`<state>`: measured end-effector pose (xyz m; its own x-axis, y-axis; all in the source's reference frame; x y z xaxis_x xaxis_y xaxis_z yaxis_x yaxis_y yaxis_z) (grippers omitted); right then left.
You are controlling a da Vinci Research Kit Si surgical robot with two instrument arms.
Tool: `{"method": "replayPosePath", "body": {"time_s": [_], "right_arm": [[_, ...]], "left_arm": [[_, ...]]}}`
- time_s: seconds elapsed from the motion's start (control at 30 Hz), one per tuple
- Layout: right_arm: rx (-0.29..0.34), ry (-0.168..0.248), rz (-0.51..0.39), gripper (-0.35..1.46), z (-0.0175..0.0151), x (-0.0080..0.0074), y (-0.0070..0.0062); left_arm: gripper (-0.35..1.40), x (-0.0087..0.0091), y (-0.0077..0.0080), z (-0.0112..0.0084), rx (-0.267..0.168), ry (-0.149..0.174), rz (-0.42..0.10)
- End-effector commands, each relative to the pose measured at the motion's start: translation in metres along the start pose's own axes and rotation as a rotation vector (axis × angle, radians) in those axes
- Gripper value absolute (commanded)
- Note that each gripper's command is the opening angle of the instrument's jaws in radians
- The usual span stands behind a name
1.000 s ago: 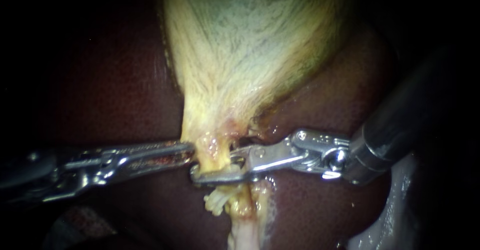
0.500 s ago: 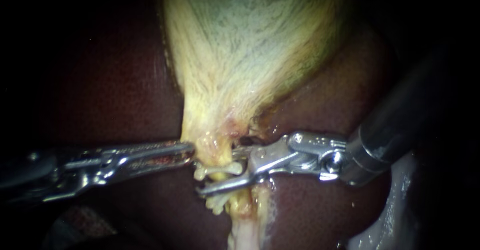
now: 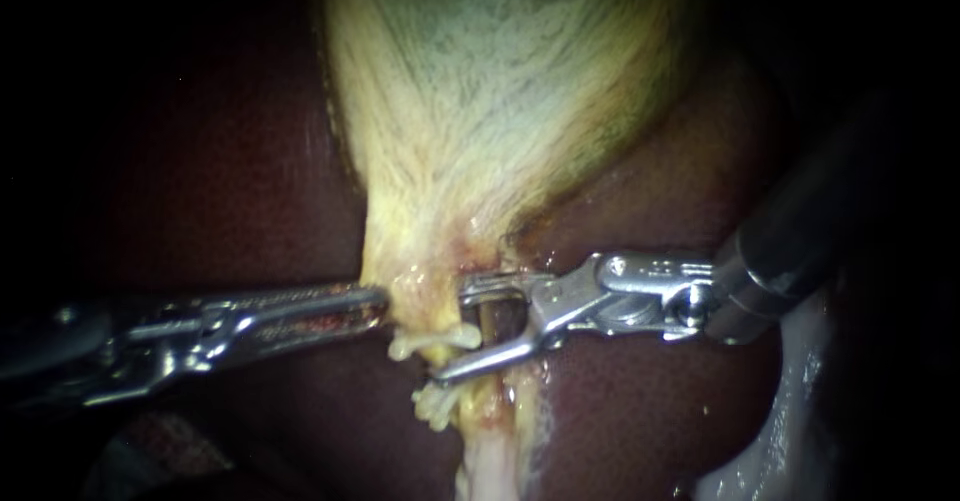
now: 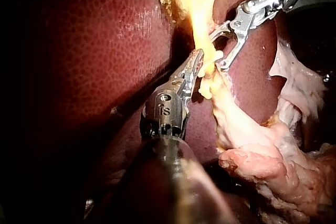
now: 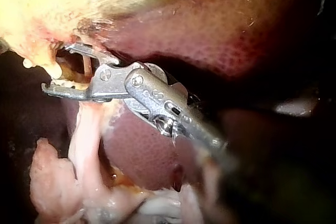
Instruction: Going back third clip left tube
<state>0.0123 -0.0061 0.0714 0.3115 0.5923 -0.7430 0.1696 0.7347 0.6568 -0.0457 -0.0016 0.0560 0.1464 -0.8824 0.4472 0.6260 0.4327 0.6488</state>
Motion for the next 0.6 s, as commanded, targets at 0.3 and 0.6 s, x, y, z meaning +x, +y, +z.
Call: {"method": "replayPosePath", "body": {"time_s": [0.3, 0.6], "right_arm": [[-0.033, 0.002, -0.065, 0.60, -0.0064, 0.0011, -0.0018], [-0.043, -0.005, -0.167, 0.60, -0.0105, 0.0033, -0.0027]], "left_arm": [[-0.35, 0.0001, 0.0002, 0.0002, 0.000, 0.000, 0.001], [-0.35, 0.0002, 0.0004, 0.0006, 0.000, -0.001, 0.002]]}}
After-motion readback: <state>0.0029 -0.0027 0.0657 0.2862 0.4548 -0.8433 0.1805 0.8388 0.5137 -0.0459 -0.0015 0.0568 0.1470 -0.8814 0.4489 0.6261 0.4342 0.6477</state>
